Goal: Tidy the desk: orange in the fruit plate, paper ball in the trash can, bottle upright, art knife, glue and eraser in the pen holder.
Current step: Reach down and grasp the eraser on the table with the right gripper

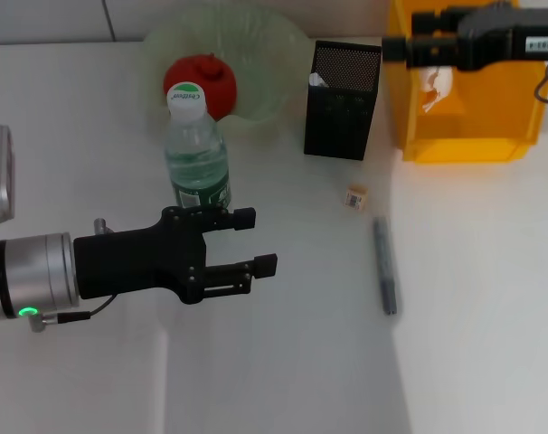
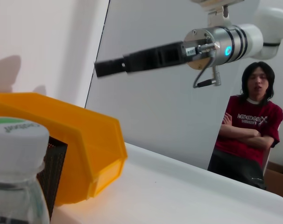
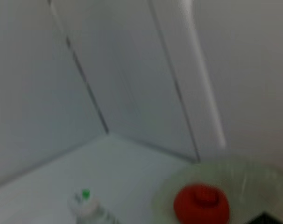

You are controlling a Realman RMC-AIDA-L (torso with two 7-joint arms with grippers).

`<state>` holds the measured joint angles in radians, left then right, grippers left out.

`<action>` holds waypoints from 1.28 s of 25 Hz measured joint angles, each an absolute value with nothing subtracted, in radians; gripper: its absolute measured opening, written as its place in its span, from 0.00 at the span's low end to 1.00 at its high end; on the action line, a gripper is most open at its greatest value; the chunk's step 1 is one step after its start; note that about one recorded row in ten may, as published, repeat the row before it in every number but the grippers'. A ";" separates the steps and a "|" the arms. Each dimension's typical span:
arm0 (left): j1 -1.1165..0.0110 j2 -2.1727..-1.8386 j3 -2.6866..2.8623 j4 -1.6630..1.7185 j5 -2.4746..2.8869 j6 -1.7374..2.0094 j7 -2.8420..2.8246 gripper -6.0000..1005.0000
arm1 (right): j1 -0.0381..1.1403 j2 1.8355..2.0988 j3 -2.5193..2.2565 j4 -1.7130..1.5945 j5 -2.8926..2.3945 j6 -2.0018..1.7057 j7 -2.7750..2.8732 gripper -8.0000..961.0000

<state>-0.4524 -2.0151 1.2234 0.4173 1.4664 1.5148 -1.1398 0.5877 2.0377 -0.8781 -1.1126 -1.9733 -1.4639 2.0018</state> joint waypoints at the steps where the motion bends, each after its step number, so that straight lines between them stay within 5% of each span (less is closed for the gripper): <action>1: -0.453 -2.015 1.224 0.417 1.466 1.515 -1.140 0.73 | 0.613 2.034 -0.880 -1.147 -2.058 -1.521 2.047 0.76; 8: -0.458 -2.017 1.233 0.423 1.470 1.519 -1.153 0.73 | 0.809 2.030 -0.946 -1.124 -2.431 -1.654 2.191 0.80; 13: -0.460 -2.021 1.232 0.427 1.502 1.514 -1.150 0.73 | 0.909 2.058 -1.000 -0.981 -2.625 -1.536 2.272 0.80; 32: -0.460 -2.012 1.224 0.428 1.503 1.500 -1.149 0.73 | 0.977 2.084 -1.118 -0.688 -2.613 -1.285 2.261 0.76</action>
